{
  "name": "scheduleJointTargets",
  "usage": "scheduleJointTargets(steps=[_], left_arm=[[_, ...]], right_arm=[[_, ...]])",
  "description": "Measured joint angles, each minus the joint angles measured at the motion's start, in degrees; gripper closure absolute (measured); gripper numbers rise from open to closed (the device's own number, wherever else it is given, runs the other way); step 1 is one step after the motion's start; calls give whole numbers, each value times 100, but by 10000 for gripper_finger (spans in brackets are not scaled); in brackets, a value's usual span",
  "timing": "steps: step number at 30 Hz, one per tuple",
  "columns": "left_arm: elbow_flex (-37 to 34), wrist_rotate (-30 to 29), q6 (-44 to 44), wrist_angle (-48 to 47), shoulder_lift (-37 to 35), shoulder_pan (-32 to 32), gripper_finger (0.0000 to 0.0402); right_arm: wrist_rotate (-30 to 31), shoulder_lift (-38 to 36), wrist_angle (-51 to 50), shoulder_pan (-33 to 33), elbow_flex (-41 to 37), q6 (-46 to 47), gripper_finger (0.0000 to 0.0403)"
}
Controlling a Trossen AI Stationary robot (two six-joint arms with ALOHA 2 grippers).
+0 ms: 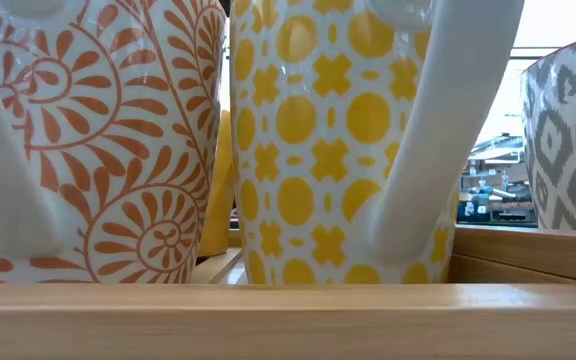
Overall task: Place coffee mugs
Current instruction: Put the pink mug on the shelf
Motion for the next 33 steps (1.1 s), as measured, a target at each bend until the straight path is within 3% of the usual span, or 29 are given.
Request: scheduleJointTargets(steps=[4,10,18,33], left_arm=[[0,32,-70,203,1,450,221],[0,737,-518,699,115,1267,221],[0,1396,-923,1354,902,2114,221],[0,1871,-1543,2229,2758,2450,221]], right_arm=[[259,-214,-168,273,0,-1,254],[445,-414,-167,392,0,-103,254],[463,-375,-159,381,0,-106,254],[464,-359,-70,379,0,-324,254]])
